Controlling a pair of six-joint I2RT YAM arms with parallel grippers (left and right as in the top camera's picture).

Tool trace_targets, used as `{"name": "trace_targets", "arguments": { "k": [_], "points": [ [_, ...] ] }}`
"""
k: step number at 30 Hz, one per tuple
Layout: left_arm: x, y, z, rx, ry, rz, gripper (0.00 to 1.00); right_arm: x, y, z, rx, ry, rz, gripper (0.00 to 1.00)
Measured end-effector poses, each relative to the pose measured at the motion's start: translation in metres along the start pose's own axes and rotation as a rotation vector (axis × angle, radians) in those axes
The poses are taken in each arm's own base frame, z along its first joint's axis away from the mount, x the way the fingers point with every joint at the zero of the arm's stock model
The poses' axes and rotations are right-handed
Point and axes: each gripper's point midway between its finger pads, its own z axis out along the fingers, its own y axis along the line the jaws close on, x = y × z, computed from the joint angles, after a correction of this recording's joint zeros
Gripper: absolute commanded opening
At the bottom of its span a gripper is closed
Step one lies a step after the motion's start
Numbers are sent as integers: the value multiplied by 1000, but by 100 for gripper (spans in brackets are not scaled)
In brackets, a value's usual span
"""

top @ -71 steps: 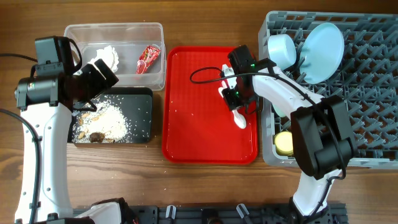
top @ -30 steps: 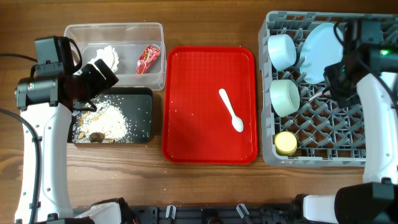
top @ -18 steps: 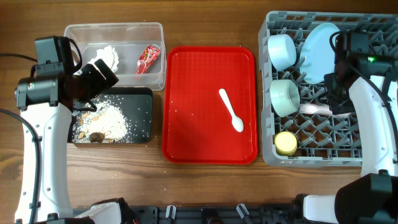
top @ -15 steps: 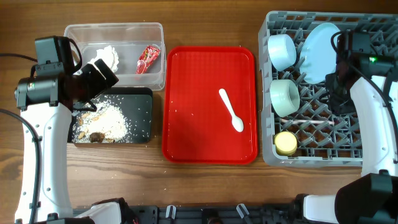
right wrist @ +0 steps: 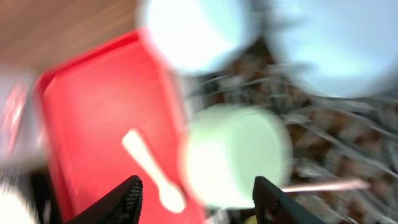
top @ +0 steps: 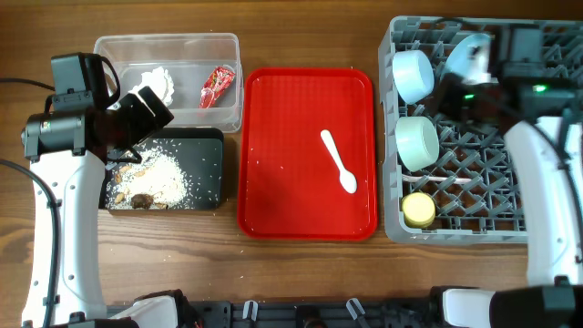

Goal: Sort waste into correct bins and load items into the dishwasher rack
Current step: 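Move the right gripper to the white spoon and grasp it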

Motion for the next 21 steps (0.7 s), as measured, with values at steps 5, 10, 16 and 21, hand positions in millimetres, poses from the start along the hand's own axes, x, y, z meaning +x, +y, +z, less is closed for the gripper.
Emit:
{"name": "trace_targets", "arguments": {
  "k": [5,10,16,21],
  "points": [
    [0,0,0,0,0,0,100,44,83,6,-115,63,-332,68],
    [0,0,0,0,0,0,100,86,121,21,-132,139,-467,68],
    [0,0,0,0,0,0,100,134,97,81,-14,346,-423,68],
    [0,0,0,0,0,0,100,164,73,120,73,480,-387,68]
  ]
}}
